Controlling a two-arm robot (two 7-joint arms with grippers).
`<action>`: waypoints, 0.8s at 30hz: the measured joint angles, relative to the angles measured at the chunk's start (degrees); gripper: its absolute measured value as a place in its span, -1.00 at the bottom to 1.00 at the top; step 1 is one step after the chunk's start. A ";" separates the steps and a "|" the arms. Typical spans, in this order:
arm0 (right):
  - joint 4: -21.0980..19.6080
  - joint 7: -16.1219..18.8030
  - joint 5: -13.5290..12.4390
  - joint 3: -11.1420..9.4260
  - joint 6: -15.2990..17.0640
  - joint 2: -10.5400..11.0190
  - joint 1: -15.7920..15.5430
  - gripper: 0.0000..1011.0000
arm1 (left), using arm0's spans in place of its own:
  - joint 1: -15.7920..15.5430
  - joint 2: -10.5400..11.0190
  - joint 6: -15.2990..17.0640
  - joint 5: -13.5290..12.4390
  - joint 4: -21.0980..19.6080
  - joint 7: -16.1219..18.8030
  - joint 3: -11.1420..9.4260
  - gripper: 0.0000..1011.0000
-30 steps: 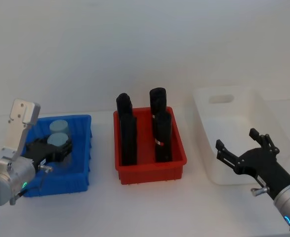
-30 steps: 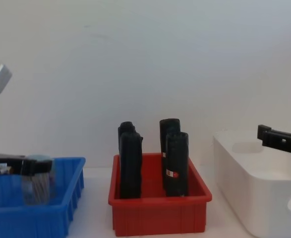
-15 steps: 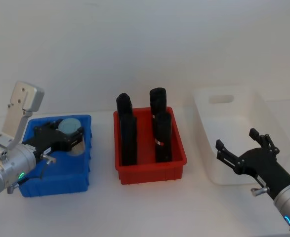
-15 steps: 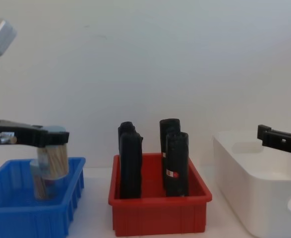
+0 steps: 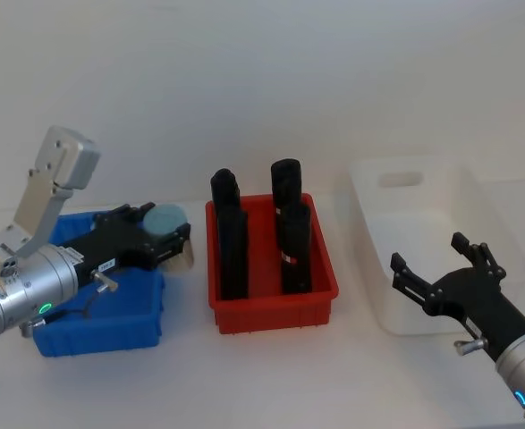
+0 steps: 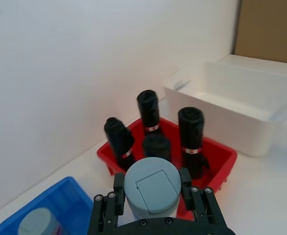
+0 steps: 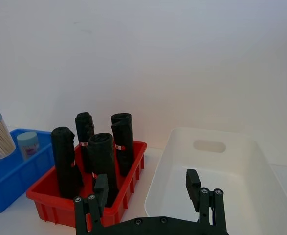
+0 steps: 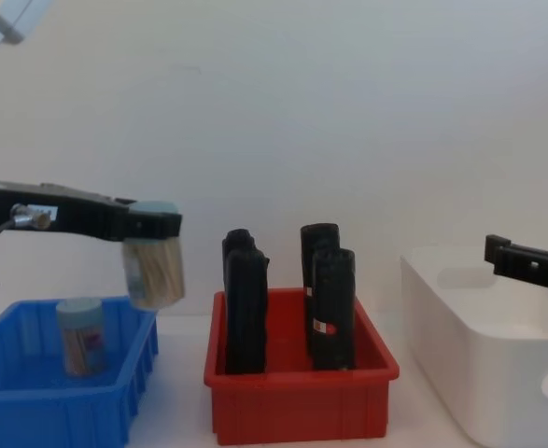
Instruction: Pick the cotton swabs from the blue box and place them into the white box.
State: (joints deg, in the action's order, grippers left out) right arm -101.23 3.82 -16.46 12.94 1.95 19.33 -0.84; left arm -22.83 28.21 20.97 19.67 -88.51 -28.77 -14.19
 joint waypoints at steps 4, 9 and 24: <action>0.00 0.00 0.00 0.00 0.00 0.00 0.00 0.98 | -0.46 0.02 0.15 -0.09 -0.68 -3.05 -0.33 0.33; 0.00 0.00 0.00 0.00 0.00 0.00 0.00 0.98 | -1.19 -0.13 0.27 -0.34 -1.25 -6.67 -0.86 0.33; -0.01 0.75 0.06 0.04 0.04 0.00 0.03 0.98 | -3.67 -1.66 0.81 -1.09 -2.01 -16.49 -3.12 0.33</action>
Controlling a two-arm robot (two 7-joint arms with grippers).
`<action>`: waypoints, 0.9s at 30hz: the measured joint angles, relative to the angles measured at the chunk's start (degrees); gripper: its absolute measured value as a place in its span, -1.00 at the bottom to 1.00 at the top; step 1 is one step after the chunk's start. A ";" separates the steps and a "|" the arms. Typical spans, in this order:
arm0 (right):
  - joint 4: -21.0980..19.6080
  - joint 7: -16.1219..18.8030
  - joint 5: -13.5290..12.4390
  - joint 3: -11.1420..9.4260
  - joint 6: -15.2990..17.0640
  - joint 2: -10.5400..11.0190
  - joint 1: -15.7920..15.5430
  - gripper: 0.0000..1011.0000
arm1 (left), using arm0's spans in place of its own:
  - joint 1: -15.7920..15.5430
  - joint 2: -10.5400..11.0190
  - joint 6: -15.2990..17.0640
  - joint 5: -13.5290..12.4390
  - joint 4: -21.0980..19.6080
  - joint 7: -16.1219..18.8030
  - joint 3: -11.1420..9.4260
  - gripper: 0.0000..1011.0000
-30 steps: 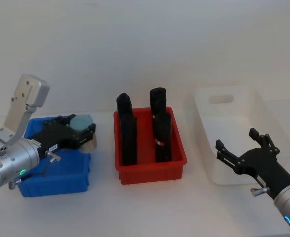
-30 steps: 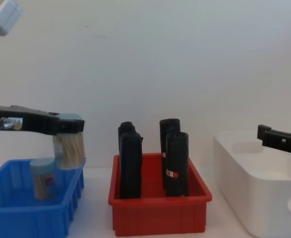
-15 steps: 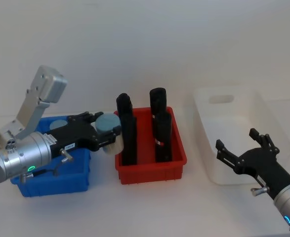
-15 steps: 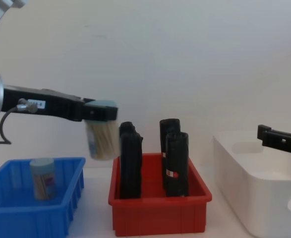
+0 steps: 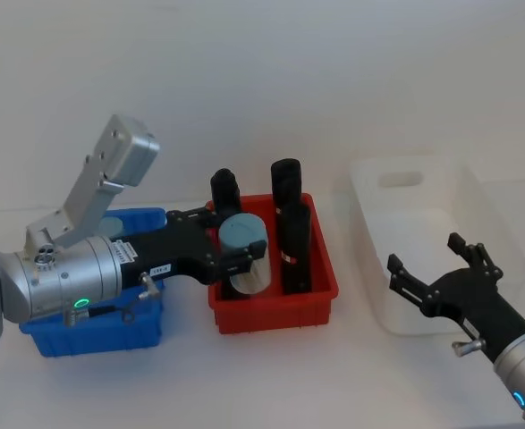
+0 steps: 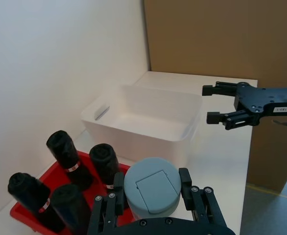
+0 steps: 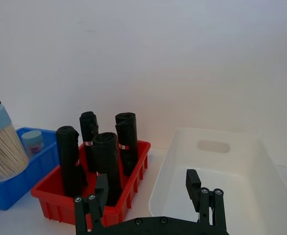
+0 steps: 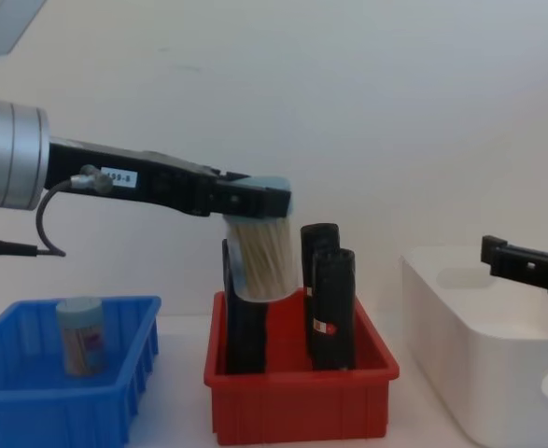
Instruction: Pick the cotton swabs from the blue box and place them into the white box.
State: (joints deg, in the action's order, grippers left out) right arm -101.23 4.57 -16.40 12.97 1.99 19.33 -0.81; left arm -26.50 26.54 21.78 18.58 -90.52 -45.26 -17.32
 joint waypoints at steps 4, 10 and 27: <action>-0.04 1.40 0.20 0.11 0.15 0.05 0.11 0.98 | -0.33 -0.23 0.12 -0.09 -0.11 -1.17 -0.33 0.33; -0.14 4.72 0.88 0.54 0.62 0.15 0.38 0.98 | -0.70 -0.47 0.27 -0.18 -0.24 -2.49 -0.69 0.33; -0.59 16.36 3.39 2.46 2.11 0.25 1.72 0.98 | -1.09 -0.74 0.42 -0.29 -0.38 -4.02 -1.09 0.33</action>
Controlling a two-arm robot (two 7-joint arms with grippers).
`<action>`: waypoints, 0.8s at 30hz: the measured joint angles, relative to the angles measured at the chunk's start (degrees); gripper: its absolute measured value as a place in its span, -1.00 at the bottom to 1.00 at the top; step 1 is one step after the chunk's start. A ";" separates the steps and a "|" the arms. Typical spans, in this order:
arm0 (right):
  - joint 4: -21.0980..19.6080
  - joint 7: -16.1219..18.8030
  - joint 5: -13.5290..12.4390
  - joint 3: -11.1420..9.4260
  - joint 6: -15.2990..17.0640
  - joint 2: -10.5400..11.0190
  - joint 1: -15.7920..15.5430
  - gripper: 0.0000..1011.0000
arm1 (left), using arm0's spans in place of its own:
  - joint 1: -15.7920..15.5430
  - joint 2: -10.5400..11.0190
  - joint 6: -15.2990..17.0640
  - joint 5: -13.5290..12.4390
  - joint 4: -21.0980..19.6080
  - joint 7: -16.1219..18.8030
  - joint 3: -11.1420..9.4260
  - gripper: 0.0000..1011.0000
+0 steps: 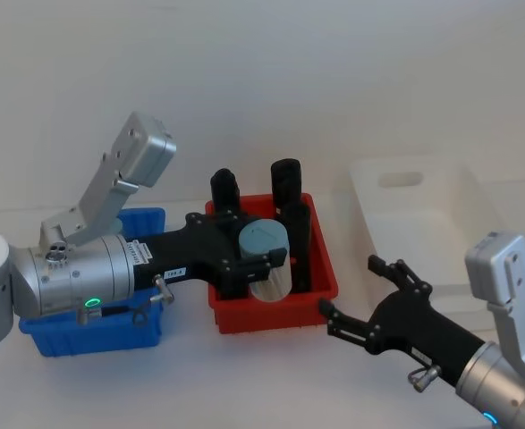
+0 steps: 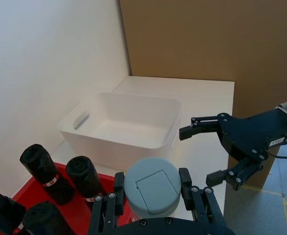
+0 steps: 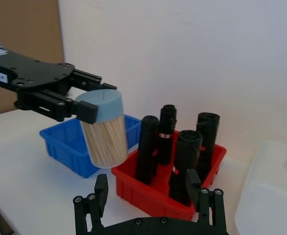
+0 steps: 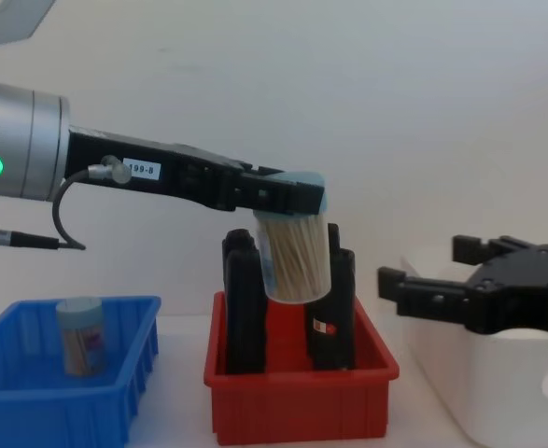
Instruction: Pick the cotton swabs from the blue box and place them into the white box.
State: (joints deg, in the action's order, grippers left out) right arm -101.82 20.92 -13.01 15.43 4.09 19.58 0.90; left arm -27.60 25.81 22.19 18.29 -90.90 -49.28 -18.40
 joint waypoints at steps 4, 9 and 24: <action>-0.02 2.84 0.75 0.57 0.39 -0.21 0.61 0.98 | -0.05 -0.02 0.03 0.00 -0.03 -0.17 -0.03 0.33; 0.20 4.67 1.47 1.00 0.71 -0.60 1.33 0.98 | -0.07 -0.04 0.04 0.00 -0.03 -0.29 -0.06 0.33; 3.29 6.94 3.16 2.47 0.90 -3.32 4.88 0.98 | -0.13 -0.09 0.03 0.01 -0.03 -0.45 -0.11 0.33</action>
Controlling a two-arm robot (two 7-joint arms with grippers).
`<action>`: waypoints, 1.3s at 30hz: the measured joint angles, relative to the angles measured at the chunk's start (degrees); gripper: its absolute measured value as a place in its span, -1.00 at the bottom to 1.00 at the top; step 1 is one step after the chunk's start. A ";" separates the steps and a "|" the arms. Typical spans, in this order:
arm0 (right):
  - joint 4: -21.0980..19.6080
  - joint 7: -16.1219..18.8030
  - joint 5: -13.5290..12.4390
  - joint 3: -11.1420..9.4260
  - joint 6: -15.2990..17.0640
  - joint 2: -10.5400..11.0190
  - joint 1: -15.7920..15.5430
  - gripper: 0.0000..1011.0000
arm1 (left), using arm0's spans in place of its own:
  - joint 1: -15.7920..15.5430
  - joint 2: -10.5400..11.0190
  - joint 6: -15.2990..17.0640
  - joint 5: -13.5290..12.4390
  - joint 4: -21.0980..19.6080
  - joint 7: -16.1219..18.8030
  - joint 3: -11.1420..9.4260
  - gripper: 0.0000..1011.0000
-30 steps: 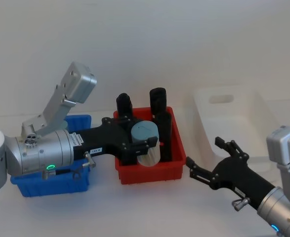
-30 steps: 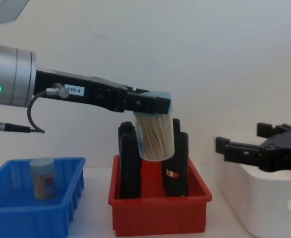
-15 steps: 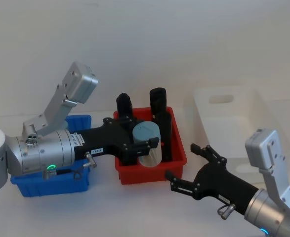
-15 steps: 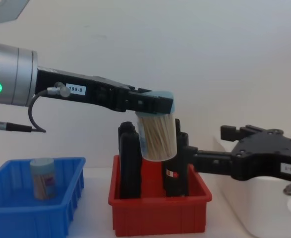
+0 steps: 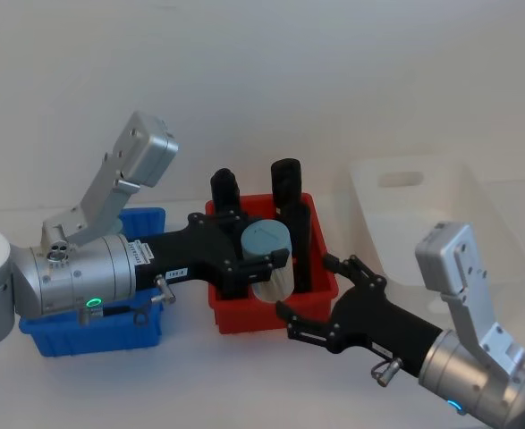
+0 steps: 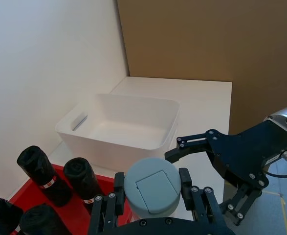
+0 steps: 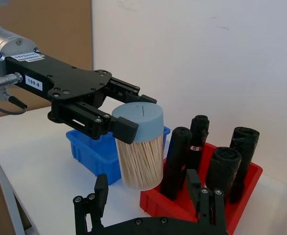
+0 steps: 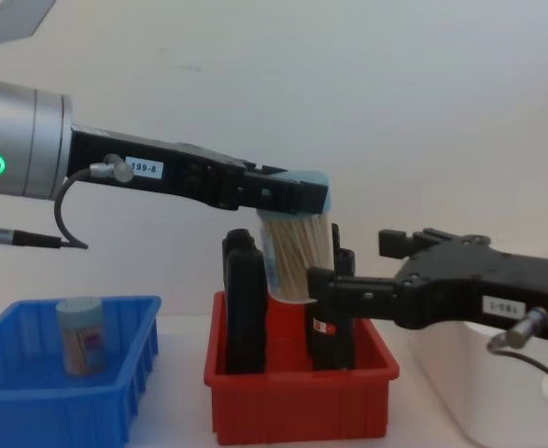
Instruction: Pick the cotton swabs from the blue box and place them into the white box.
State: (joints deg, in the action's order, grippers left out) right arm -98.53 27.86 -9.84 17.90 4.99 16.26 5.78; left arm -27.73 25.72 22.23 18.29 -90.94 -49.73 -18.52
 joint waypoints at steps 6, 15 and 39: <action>1.66 0.76 0.77 0.67 -0.31 -1.31 1.50 0.98 | 0.00 0.00 -0.01 0.00 0.00 -0.03 0.00 0.33; 4.80 1.54 2.41 1.67 -1.11 -3.46 4.12 0.98 | -0.01 0.00 -0.01 0.00 0.00 -0.06 0.00 0.33; 11.03 0.69 3.41 2.88 -2.09 -7.03 8.95 0.27 | 0.00 0.00 -0.01 0.00 0.00 -0.05 0.01 0.76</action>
State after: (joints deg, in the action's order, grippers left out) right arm -87.50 28.56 -6.43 20.78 2.91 9.23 14.73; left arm -27.74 25.72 22.22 18.29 -90.94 -49.78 -18.51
